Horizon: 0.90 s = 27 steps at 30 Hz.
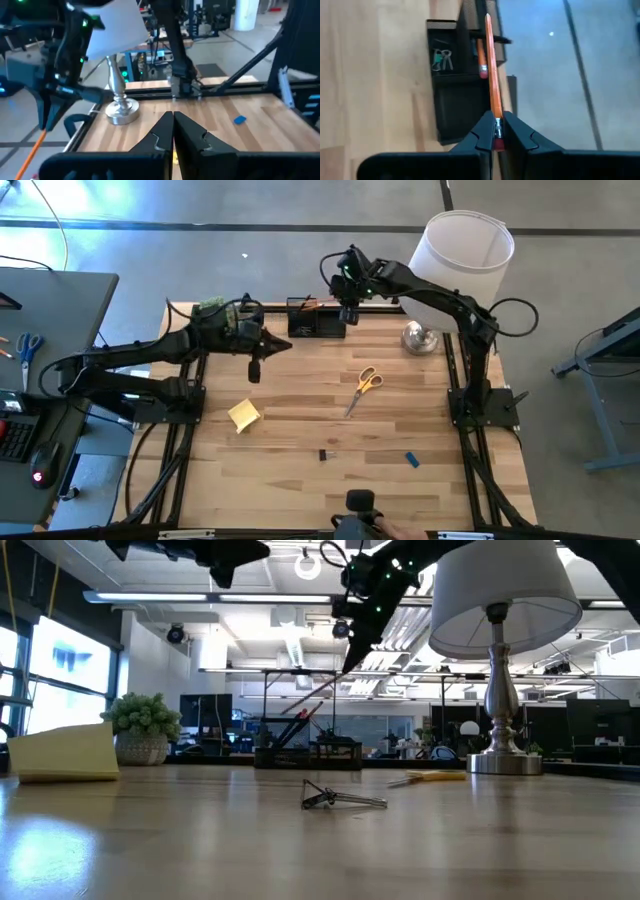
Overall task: Pick and place office supplies into organizer
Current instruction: Put the yellow pencil into the top left slot of the desk organizer
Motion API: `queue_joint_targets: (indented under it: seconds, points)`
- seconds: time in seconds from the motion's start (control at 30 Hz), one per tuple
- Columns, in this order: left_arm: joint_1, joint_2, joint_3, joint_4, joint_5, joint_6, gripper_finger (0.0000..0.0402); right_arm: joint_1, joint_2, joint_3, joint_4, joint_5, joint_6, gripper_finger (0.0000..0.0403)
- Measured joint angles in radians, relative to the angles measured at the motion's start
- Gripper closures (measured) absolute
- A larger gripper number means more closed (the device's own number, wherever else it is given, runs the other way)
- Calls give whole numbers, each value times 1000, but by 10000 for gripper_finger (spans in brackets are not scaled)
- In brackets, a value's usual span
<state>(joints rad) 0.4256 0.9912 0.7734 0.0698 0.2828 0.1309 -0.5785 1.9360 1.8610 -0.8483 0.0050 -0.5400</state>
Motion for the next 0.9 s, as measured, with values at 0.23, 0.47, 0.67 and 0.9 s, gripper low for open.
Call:
queue_joint_targets:
  seconds: [0.23,0.47,0.67,0.9]
  points:
    - [0,-37,0,-124,48,3,399,4,33,0,21,-7,-2,392]
    - [0,-78,0,-157,41,45,399,18,35,6,55,-7,-8,392]
    - [1,-127,0,-176,38,79,399,39,35,8,17,23,-8,392]
    - [0,-146,0,-187,13,83,399,42,35,8,-20,72,0,385]
